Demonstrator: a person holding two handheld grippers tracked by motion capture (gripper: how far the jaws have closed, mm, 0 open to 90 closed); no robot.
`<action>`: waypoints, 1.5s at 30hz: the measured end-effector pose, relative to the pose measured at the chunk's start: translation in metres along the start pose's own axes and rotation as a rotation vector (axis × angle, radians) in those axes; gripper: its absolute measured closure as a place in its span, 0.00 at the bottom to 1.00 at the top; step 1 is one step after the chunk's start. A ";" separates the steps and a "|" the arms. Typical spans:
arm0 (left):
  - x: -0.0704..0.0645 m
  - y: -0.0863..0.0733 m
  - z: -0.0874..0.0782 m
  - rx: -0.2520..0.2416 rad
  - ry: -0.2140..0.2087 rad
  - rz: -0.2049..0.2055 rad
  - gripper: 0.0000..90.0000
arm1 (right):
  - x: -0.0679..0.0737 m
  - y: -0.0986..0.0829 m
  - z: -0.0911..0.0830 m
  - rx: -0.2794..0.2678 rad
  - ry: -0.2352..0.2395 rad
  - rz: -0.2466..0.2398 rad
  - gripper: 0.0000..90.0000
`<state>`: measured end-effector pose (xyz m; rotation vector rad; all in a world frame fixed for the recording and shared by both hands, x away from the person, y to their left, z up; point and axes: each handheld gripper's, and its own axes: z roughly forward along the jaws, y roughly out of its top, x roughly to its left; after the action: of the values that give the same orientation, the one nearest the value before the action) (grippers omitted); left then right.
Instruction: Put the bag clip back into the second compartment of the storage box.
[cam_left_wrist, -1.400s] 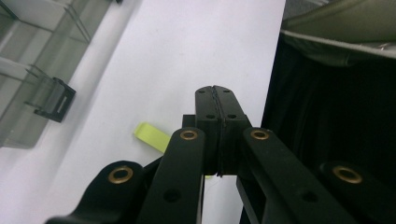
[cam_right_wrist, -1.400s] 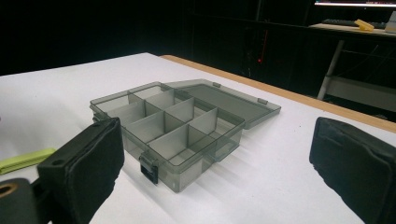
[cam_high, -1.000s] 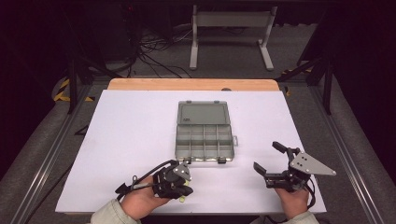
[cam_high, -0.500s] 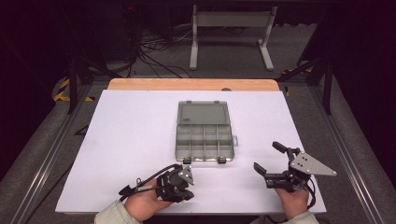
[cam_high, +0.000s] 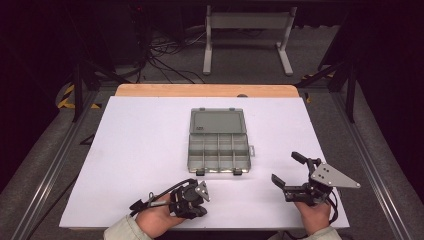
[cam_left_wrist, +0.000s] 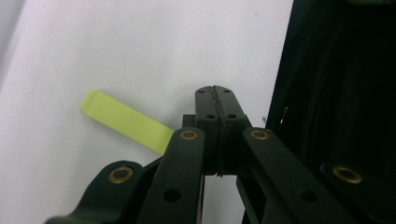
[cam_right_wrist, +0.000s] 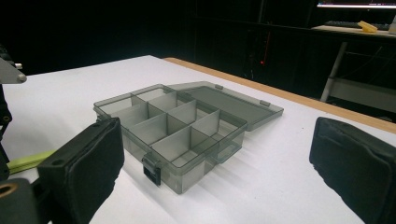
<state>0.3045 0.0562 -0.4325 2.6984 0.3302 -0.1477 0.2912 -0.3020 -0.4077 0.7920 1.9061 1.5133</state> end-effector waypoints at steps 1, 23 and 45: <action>0.000 0.000 0.000 0.006 0.001 0.000 1.00 | 0.000 0.000 0.000 -0.001 0.001 0.000 0.04; 0.011 -0.025 -0.013 0.026 0.083 -0.076 1.00 | -0.001 0.001 0.001 -0.003 0.007 -0.001 0.04; 0.031 -0.037 -0.022 0.023 0.174 -0.138 0.99 | -0.001 0.000 0.001 -0.001 0.011 0.003 0.04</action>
<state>0.3264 0.1043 -0.4317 2.7164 0.5706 0.0439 0.2926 -0.3017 -0.4078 0.7876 1.9128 1.5233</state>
